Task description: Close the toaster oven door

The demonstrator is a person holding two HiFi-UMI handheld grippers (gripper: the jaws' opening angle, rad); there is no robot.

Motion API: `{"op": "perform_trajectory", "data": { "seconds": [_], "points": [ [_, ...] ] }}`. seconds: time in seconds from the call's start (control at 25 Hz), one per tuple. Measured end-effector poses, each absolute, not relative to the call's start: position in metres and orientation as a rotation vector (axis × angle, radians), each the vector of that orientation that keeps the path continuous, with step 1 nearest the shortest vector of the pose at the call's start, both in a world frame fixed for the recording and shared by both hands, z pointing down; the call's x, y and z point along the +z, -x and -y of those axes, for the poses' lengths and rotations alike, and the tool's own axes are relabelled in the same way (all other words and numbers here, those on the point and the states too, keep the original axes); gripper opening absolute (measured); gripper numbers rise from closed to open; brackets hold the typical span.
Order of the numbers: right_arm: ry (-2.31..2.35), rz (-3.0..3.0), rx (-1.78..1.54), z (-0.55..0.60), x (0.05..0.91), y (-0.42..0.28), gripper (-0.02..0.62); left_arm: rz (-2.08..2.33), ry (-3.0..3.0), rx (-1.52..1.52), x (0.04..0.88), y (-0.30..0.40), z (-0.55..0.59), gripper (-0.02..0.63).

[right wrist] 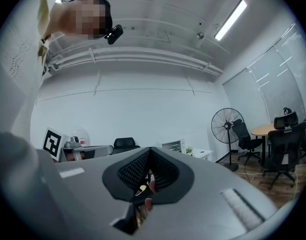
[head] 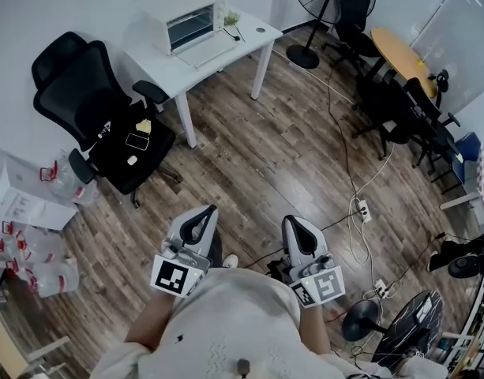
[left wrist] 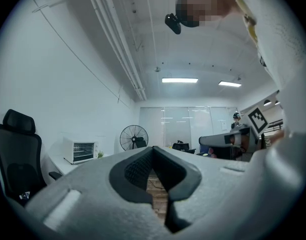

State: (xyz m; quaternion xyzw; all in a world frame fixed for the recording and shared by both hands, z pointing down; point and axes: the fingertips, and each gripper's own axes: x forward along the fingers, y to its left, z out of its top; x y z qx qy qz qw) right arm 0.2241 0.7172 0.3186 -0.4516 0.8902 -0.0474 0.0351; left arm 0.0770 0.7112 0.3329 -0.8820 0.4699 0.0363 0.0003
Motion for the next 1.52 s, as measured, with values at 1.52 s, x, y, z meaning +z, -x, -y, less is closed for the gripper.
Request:
{"op": "perform_trajectory", "data": {
  "seconds": [1.52],
  "points": [
    [1.671, -2.652, -0.123, -0.409, 0.32, -0.187, 0.009, -1.207, 2.896, 0.196, 0.321, -0.062, -0.368, 0.003]
  ]
}}
